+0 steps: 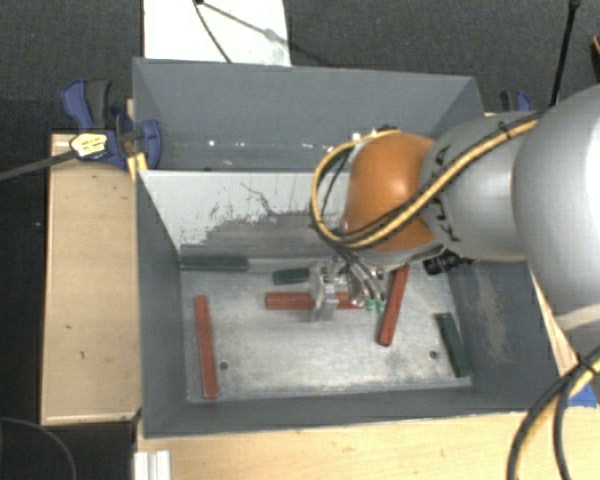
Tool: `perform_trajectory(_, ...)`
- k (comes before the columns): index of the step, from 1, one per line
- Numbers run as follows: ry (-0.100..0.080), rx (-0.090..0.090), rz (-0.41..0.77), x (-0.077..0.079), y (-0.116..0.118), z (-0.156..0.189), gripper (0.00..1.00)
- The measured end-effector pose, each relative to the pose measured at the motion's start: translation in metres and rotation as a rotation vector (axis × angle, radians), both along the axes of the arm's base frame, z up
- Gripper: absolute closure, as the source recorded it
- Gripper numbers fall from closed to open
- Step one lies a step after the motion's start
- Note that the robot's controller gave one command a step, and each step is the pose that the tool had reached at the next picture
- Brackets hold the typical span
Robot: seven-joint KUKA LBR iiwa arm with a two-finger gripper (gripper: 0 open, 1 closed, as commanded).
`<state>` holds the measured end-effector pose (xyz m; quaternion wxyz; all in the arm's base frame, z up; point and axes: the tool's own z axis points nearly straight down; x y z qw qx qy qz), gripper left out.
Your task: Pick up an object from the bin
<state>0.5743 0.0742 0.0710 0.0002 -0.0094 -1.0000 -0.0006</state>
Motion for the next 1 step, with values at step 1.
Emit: perform_trajectory(1, -0.012, 0.0, 0.036, -0.0068, -0.0139, 0.17, 1.0)
